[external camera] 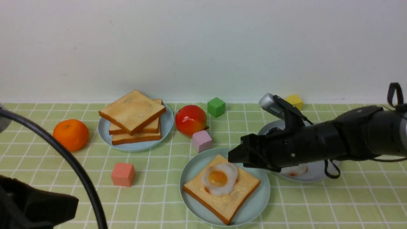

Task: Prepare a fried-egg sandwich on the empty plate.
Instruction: Use the left arm to grab a slice of bread

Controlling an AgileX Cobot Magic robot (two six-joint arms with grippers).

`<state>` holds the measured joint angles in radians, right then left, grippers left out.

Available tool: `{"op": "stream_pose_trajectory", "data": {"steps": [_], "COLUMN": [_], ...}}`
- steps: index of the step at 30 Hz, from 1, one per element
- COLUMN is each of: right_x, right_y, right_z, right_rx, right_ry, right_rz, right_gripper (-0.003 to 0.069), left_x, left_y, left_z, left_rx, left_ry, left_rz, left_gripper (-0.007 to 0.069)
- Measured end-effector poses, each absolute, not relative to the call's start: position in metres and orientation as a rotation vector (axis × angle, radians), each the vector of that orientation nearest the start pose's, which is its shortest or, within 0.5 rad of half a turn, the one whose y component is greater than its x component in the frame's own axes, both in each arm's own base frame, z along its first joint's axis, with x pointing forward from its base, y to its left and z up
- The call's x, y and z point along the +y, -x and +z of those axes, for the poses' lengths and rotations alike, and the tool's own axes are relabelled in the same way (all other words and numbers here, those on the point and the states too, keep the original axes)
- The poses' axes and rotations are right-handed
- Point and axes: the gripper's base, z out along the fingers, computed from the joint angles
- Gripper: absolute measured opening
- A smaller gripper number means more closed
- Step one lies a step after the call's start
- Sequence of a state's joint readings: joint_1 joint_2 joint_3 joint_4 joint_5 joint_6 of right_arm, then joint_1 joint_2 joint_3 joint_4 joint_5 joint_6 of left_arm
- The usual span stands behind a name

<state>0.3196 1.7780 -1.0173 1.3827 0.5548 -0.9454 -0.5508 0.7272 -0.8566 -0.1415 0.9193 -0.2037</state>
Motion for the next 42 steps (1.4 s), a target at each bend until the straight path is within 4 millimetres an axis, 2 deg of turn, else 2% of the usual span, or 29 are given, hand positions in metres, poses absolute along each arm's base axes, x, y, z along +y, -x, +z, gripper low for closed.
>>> {"op": "stream_pose_trajectory", "data": {"steps": [1,2,3,4,5,8,11,12,14,15,18,22,23,25,27,30,31,33,37,38,42], "right_x": [0.158,0.158,0.158,0.158,0.159,0.161,0.166,0.166,0.174,0.176,0.199,0.220,0.221,0.228,0.229,0.229,0.229,0.228,0.228,0.228,0.229], "right_y": [-0.327,-0.322,-0.323,-0.319,-0.314,-0.299,-0.278,-0.275,-0.257,-0.254,-0.223,-0.200,-0.199,-0.190,-0.188,-0.188,-0.189,-0.190,-0.192,-0.193,-0.194], "right_z": [0.197,0.225,0.225,0.241,0.264,0.310,0.338,0.340,0.348,0.349,0.358,0.359,0.359,0.358,0.358,0.358,0.357,0.357,0.358,0.358,0.360], "right_rx": [2.428,2.372,2.370,2.345,2.319,2.344,2.428,2.430,2.450,2.450,2.410,2.362,2.359,2.339,2.334,2.330,2.329,2.325,2.314,2.311,2.326], "right_ry": [0.184,0.290,0.303,0.357,0.455,0.642,0.779,0.788,0.868,0.882,1.023,1.159,1.166,1.222,1.235,1.245,1.247,1.248,1.232,1.217,1.139], "right_rz": [0.978,0.971,0.963,0.970,0.975,0.967,0.855,0.848,0.752,0.735,0.640,0.615,0.614,0.601,0.599,0.570,0.561,0.538,0.526,0.528,0.551], "right_gripper": [0.0435,0.0478,0.0478,0.0491,0.0500,0.0501,0.0501,0.0501,0.0501,0.0501,0.0501,0.0501,0.0501,0.0501,0.0501,0.0501,0.0501,0.0501,0.0501,0.0503,0.0505], "left_x": [-0.074,-0.077,-0.077,-0.079,-0.083,-0.094,-0.103,-0.104,-0.102,-0.100,-0.077,-0.043,-0.044,-0.023,-0.014,0.007,0.011,0.023,0.032,0.035,0.040], "left_y": [-0.101,-0.107,-0.108,-0.111,-0.120,-0.143,-0.176,-0.178,-0.206,-0.211,-0.254,-0.296,-0.296,-0.319,-0.331,-0.362,-0.367,-0.387,-0.411,-0.424,-0.446], "left_z": [0.358,0.361,0.362,0.364,0.366,0.368,0.359,0.358,0.350,0.349,0.343,0.332,0.333,0.320,0.309,0.284,0.283,0.270,0.256,0.248,0.230], "left_rx": [2.289,2.231,2.224,2.196,2.155,2.081,2.084,2.091,2.146,2.153,2.202,2.218,2.216,2.255,2.299,2.376,2.374,2.374,2.376,2.381,2.398], "left_ry": [-0.358,-0.330,-0.326,-0.307,-0.255,-0.102,0.018,0.026,0.136,0.156,0.372,0.545,0.538,0.580,0.570,0.540,0.519,0.497,0.483,0.472,0.460], "left_rz": [-0.567,-0.590,-0.593,-0.606,-0.636,-0.707,-0.673,-0.675,-0.611,-0.597,-0.515,-0.491,-0.497,-0.509,-0.525,-0.678,-0.711,-0.777,-0.786,-0.784,-0.774], "left_gripper": [0.0003,0.0005,0.0006,0.0007,0.0010,0.0018,0.0025,0.0026,0.0029,0.0029,0.0032,0.0037,0.0037,0.0038,0.0038,0.0041,0.0046,0.0076,0.0167,0.0261,0.0420]}}
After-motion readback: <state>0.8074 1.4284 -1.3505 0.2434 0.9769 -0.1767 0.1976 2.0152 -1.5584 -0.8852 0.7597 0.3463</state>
